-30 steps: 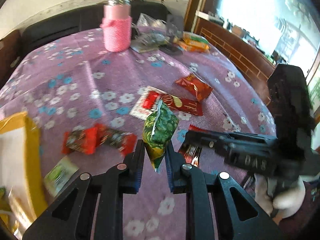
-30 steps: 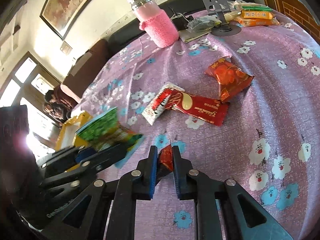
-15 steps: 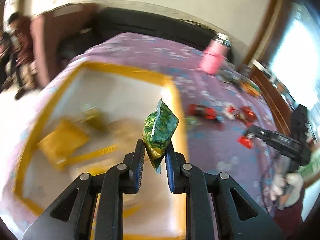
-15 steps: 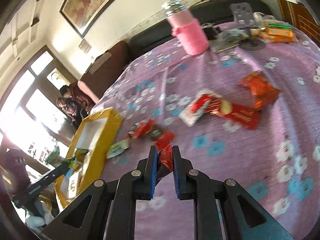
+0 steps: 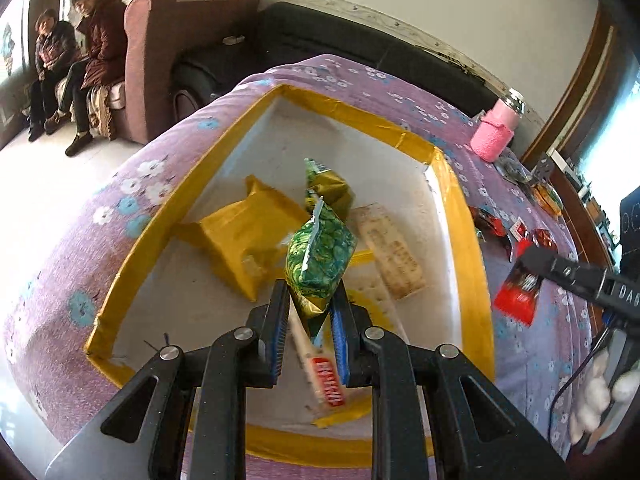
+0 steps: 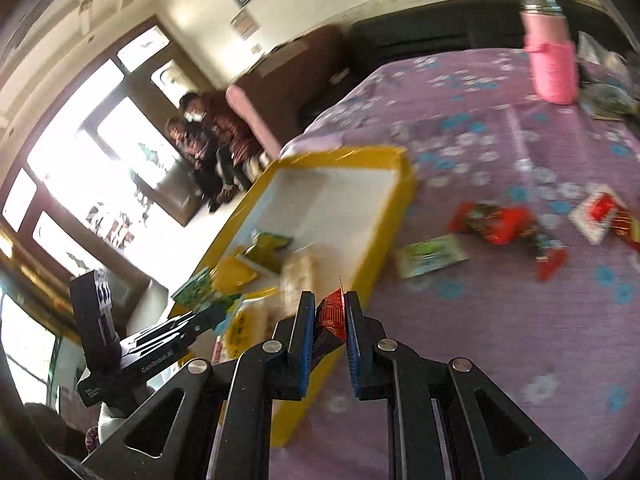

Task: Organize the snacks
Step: 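Carry the green packet and red candy over the white tray and open both grippers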

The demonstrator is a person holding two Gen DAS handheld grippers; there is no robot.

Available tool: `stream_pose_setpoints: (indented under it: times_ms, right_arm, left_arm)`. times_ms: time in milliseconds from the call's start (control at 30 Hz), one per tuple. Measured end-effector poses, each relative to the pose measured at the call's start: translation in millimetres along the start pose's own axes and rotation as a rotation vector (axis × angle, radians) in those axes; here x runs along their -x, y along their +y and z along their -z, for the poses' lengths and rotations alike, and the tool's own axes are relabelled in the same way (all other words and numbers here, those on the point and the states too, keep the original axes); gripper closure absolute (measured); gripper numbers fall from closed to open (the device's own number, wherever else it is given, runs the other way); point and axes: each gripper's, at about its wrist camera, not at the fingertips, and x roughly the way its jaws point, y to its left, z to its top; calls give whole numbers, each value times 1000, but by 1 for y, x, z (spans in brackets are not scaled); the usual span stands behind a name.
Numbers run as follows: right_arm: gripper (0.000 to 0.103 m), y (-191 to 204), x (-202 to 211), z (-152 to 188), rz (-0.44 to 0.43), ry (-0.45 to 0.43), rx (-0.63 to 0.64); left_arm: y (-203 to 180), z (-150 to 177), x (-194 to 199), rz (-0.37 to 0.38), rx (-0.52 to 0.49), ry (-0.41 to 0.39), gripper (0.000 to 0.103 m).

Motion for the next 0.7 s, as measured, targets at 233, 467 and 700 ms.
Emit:
stream_pose_setpoints:
  times_ms: [233,467,700]
  right_arm:
    - [88,33,-36,10,10,63,63]
    - [70,45,-35,17,28,53,90]
    - [62,12,8,16,69,-33,30]
  left_arm:
    - [17,-2,5,21,66,-12,83]
    - [20,-4,19,32,104,-33,69]
    - [2,-4,46,62,96,-104,42]
